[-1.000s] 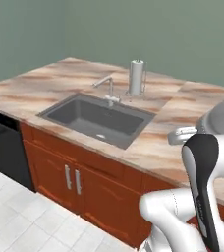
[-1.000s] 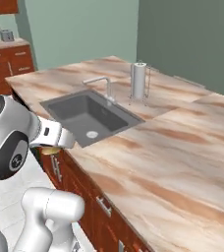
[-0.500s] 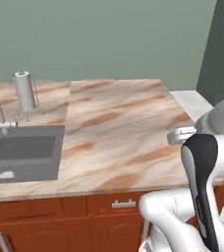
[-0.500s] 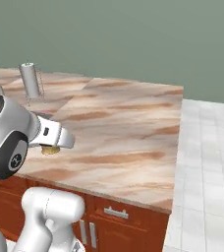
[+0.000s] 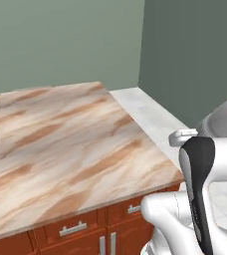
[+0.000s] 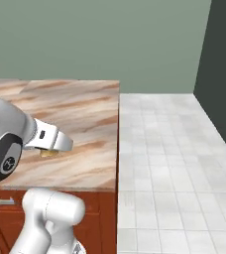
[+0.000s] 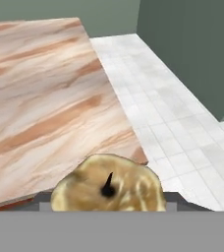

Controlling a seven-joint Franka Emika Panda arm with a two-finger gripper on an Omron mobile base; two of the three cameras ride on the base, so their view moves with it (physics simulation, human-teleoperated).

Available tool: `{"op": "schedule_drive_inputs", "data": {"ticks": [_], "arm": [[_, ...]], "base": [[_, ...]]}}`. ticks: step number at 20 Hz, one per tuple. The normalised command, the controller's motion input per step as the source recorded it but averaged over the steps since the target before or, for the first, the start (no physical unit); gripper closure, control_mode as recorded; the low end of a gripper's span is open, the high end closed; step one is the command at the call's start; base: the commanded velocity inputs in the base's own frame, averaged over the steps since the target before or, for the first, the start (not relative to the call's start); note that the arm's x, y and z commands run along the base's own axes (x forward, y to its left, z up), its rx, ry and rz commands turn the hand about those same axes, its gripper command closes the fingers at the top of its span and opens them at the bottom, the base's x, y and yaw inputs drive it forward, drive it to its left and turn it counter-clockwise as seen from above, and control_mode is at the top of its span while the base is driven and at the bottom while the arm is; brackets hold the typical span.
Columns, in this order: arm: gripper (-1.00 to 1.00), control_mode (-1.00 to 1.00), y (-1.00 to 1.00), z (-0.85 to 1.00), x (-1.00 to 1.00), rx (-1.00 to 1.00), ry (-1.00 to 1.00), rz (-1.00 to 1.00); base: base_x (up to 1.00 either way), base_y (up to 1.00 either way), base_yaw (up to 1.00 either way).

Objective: Get the candle and the wine from the cabinet and move them to the dining counter.

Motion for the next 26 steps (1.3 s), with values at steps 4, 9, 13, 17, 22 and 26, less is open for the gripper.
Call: {"op": "schedule_drive_inputs", "data": {"ticks": [4, 9, 13, 17, 22, 26], "arm": [[1.0, 1.0, 0.0, 0.0, 0.0, 0.0, 0.0, 0.0], [1.0, 1.0, 0.0, 0.0, 0.0, 0.0, 0.0, 0.0], [1.0, 1.0, 0.0, 0.0, 0.0, 0.0, 0.0, 0.0], [1.0, 1.0, 0.0, 0.0, 0.0, 0.0, 0.0, 0.0], [1.0, 1.0, 0.0, 0.0, 0.0, 0.0, 0.0, 0.0], [1.0, 1.0, 0.0, 0.0, 0.0, 0.0, 0.0, 0.0]], "base": [[0.25, -1.0, 0.0], [0.49, -1.0, 0.0], [0.32, -1.0, 0.02], [0.59, -0.98, 0.04], [0.95, -0.19, 0.16], [1.0, 0.02, 0.17]]}}
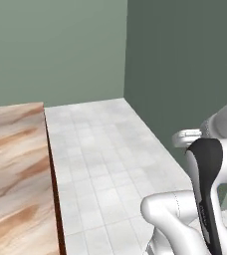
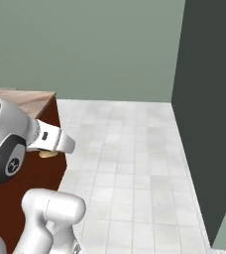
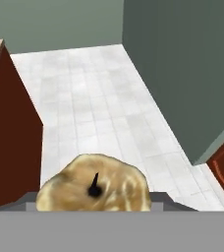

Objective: Get the candle and the wine from the cabinet and move them to the dining counter.

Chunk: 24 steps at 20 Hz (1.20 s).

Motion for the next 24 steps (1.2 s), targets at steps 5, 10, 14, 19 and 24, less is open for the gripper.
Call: {"op": "schedule_drive_inputs", "data": {"ticks": [5, 10, 14, 19, 24], "arm": [[1.0, 1.0, 0.0, 0.0, 0.0, 0.0, 0.0, 0.0], [1.0, 1.0, 0.0, 0.0, 0.0, 0.0, 0.0, 0.0], [1.0, 1.0, 0.0, 0.0, 0.0, 0.0, 0.0, 0.0], [1.0, 1.0, 0.0, 0.0, 0.0, 0.0, 0.0, 0.0], [1.0, 1.0, 0.0, 0.0, 0.0, 0.0, 0.0, 0.0]], "base": [[1.0, 0.03, 0.11], [1.0, -0.29, 0.06], [1.0, -0.06, 0.08], [1.0, -0.15, 0.1], [1.0, 0.0, 0.12]]}}
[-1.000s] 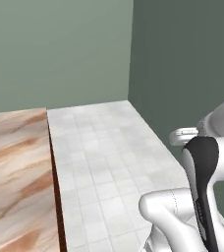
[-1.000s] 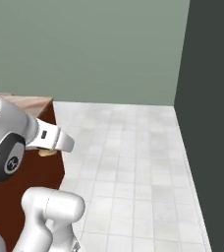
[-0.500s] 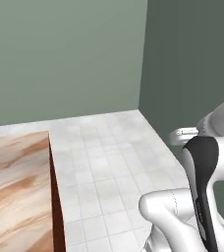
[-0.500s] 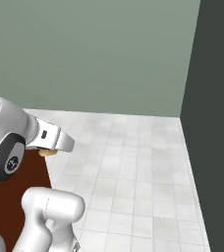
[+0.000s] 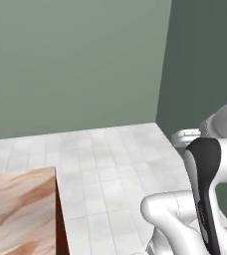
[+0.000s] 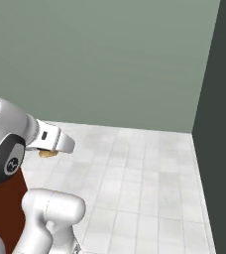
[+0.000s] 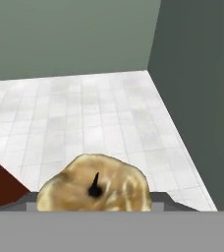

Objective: Get the candle and the wine from the cabinet and move them to the dining counter.

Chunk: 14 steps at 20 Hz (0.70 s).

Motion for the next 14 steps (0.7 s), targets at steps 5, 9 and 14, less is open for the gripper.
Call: {"op": "schedule_drive_inputs", "data": {"ticks": [5, 9, 14], "arm": [[1.0, 1.0, 0.0, 0.0, 0.0, 0.0, 0.0, 0.0], [1.0, 1.0, 0.0, 0.0, 0.0, 0.0, 0.0, 0.0], [1.0, 1.0, 0.0, 0.0, 0.0, 0.0, 0.0, 0.0]], "base": [[1.0, 0.0, 0.13], [1.0, 0.0, 0.15], [1.0, -0.03, 0.16]]}}
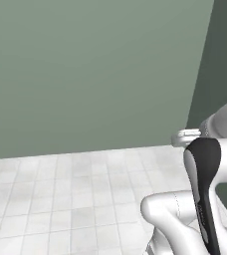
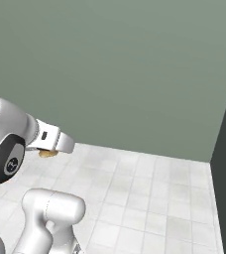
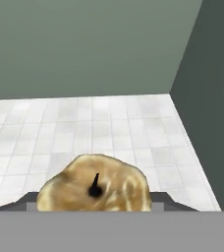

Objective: Get the candle and the wine from the cabinet and move them to the dining counter.

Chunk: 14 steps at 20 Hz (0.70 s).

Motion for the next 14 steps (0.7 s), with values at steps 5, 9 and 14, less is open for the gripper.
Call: {"op": "schedule_drive_inputs", "data": {"ticks": [5, 9, 14], "arm": [[1.0, 1.0, 0.0, 0.0, 0.0, 0.0, 0.0, 0.0], [1.0, 1.0, 0.0, 0.0, 0.0, 0.0, 0.0, 0.0], [1.0, 1.0, 0.0, 0.0, 0.0, 0.0, 0.0, 0.0]], "base": [[1.0, -0.09, 0.21], [1.0, -0.13, 0.33], [1.0, -0.09, 0.65]]}}
